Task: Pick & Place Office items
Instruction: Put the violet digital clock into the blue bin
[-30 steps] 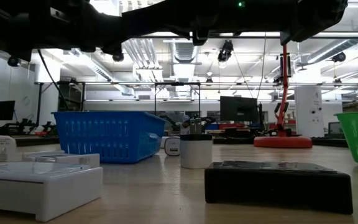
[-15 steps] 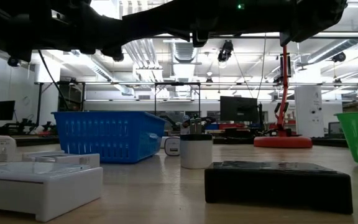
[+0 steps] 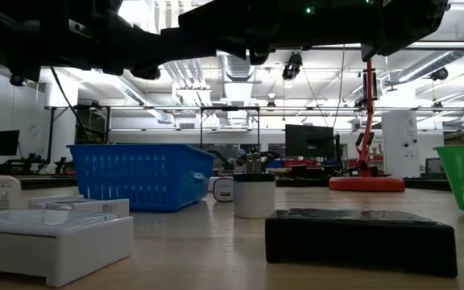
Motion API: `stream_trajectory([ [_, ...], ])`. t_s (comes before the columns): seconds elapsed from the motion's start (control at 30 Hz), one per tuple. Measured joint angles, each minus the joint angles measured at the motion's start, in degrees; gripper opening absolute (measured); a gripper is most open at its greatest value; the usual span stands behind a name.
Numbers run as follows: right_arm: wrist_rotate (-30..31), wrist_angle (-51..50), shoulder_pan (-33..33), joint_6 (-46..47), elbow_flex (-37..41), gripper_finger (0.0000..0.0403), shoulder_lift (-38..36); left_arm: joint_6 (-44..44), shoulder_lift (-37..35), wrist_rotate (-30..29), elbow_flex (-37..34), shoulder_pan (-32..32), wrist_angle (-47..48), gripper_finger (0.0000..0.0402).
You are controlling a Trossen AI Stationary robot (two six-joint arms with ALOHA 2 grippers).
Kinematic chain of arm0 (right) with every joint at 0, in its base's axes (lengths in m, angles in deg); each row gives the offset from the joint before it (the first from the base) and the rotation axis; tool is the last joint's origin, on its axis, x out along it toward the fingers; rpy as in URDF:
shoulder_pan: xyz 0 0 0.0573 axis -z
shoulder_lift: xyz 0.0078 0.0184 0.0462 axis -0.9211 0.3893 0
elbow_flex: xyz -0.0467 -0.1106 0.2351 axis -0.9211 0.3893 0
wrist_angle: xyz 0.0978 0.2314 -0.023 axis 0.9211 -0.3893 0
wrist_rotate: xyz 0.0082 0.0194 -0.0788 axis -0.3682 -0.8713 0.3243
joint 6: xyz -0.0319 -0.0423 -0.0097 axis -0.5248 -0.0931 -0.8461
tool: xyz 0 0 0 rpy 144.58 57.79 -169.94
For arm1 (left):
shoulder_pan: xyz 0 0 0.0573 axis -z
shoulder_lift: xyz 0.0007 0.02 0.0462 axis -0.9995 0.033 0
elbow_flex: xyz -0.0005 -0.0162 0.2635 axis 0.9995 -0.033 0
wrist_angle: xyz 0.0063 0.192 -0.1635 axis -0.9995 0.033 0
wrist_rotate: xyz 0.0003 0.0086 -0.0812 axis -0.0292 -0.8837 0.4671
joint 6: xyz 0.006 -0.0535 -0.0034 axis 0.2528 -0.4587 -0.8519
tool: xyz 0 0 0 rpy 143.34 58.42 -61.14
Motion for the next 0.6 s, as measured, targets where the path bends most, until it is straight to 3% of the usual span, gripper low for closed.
stream_trajectory([
  [0.2, -0.13, -0.07, -0.62, 0.17, 0.0, 0.0273, -0.23, -1.39, -0.22, -0.03, 0.06, 0.0, 4.51, 0.006],
  [0.3, -0.08, -1.43, -1.15, 0.14, 0.0, 0.028, -0.91, -2.34, -1.48, -0.37, 1.2, 0.0, 11.22, 0.006],
  [0.6, 0.44, -6.2, -1.69, 0.38, 0.2, 0.028, -3.48, -5.82, -4.93, -2.86, 14.44, 0.11, 47.45, 0.006],
])
